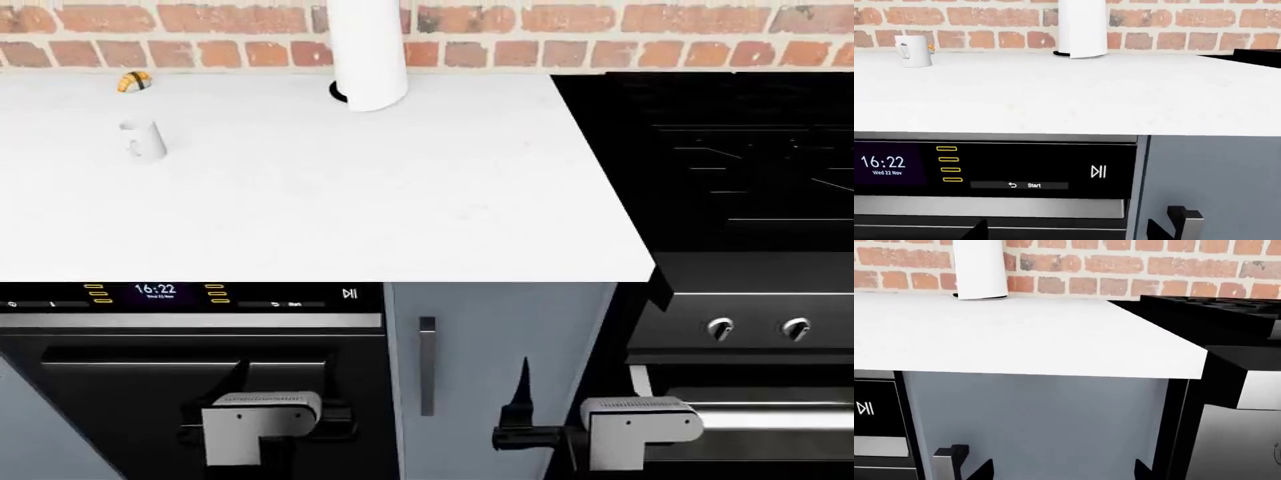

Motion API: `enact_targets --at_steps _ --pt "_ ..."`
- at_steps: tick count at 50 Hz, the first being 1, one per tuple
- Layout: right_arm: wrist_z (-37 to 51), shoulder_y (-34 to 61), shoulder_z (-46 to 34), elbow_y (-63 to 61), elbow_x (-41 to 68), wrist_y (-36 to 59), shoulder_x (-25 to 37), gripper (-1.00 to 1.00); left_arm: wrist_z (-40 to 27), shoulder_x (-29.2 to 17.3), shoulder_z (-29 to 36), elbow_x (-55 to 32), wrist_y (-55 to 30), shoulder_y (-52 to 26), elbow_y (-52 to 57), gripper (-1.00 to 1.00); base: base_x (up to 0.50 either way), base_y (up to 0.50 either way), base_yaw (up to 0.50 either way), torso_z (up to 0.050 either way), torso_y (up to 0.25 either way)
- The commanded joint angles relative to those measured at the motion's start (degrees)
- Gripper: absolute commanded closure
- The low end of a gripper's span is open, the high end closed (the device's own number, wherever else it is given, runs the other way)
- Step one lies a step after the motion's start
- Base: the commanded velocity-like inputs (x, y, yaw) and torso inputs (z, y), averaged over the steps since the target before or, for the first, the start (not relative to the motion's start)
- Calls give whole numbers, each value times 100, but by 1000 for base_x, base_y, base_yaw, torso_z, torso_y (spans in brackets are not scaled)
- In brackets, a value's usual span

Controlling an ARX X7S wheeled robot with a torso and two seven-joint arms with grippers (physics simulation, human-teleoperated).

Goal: A wet mug is on the counter and needs to be dried. Pick it up and place it upside down in the open cabinet.

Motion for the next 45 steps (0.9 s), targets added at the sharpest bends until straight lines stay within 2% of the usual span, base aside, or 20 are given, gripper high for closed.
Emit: enact_targets --at_steps 1,9,16,20,23,26,28,31,33,36,39,42,45 --pt "83 -112 -47 -1073 121 790 203 -100 -192 -159 81 -218 -1161 14 1317 -100 0 0 0 0 0" --pt "49 112 7 -2889 501 2491 498 -100 -301 -404 -37 -767 -3552 -652 3146 -100 0 0 0 0 0" --pt "115 618 236 -4139 936 4050 725 -100 -396 -492 -427 -1373 -5024 -1166 4124 -100 0 0 0 0 0" --pt "143 1009 566 -4726 1352 4983 788 -100 -396 -458 -896 -1885 -5890 -1536 4536 -100 0 0 0 0 0" --pt "181 1404 922 -5173 1742 5799 796 -100 -408 -379 -1356 -2379 -6810 -1937 4921 -100 0 0 0 0 0" --pt "231 1903 1328 -5586 2168 6670 798 -100 -440 -226 -2034 -2974 -8080 -2588 5422 -100 0 0 0 0 0" --pt "499 2240 1544 -5740 2692 7075 951 -100 -932 -308 -2540 -3963 -8585 -2957 5474 -100 0 0 0 0 0" --pt "1763 2779 1898 -5740 4539 7346 1557 -100 -2998 -877 -3091 -6541 -8581 -3349 4962 -100 0 0 0 0 0" --pt "2433 3145 2164 -5734 5583 7589 1769 -100 -4239 -1193 -3111 -8182 -8481 -3608 4650 -100 0 0 0 0 0" --pt "3283 3731 2504 -5673 6873 8003 1878 -100 -5327 -1623 -2816 -9327 -8040 -3891 4543 -100 0 0 0 0 0" --pt "4375 4323 2522 -5451 8200 8155 2119 -100 -6263 -2098 -2320 -10235 -7459 -4308 4438 -100 0 0 0 0 0" --pt "5199 4737 2304 -5244 9095 7985 2453 -100 -6804 -2488 -1921 -10761 -7103 -4761 4393 -100 0 0 0 0 0" --pt "5650 4975 2149 -5156 9596 7788 2709 -100 -7240 -2879 -1578 -11317 -6694 -5247 4330 -100 0 0 0 0 0"
